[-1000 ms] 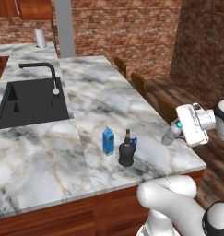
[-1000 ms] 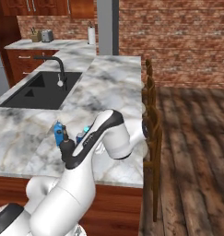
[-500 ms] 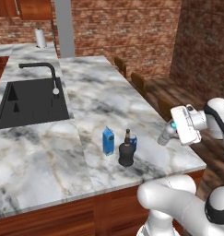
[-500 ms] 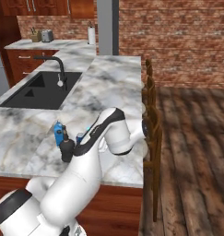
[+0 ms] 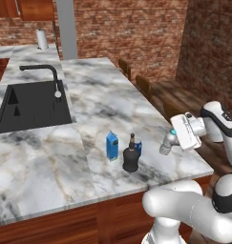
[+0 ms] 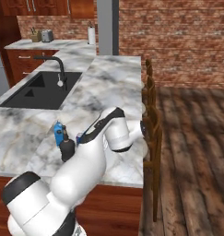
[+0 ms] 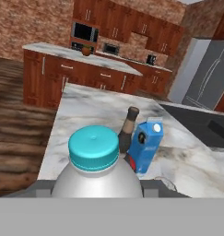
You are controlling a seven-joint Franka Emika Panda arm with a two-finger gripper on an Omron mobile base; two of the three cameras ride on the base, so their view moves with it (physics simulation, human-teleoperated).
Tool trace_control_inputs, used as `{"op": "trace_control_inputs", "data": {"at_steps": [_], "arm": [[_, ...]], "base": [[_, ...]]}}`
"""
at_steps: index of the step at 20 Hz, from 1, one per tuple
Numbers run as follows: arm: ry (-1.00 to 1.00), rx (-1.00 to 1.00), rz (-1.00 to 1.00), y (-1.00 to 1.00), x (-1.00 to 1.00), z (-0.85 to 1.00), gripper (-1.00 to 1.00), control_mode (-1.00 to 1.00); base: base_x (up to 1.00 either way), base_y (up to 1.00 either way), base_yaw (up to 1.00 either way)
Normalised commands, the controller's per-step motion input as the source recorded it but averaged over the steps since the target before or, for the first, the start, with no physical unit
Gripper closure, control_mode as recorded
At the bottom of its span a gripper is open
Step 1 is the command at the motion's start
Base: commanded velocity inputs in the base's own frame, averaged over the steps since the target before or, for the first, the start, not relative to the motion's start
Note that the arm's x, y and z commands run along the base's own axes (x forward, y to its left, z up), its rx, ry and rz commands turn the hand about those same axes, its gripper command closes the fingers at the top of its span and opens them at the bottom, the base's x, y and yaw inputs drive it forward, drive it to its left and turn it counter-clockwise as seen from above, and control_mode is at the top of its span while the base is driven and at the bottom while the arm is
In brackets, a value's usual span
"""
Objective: Move the drinks to the dining counter.
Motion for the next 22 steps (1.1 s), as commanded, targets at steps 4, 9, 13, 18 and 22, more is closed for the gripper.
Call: {"op": "trace_control_inputs", "data": {"at_steps": [4,9,13,18,22], "arm": [[0.09,0.0,-0.01,0.11,0.15,-0.18,1.0,-1.0],[0.01,0.0,-0.01,0.07,0.18,-0.24,1.0,-1.0],[0.0,0.01,-0.01,0.0,0.24,-0.24,1.0,-1.0],[0.0,0.03,-0.02,0.0,0.23,-0.2,1.0,-1.0],[0.02,0.01,-0.01,0.0,0.22,-0.15,1.0,-1.0]], "base": [[0.0,0.0,0.0],[0.0,0.0,0.0],[0.0,0.0,0.0],[0.0,0.0,0.0],[0.0,0.0,0.0]]}}
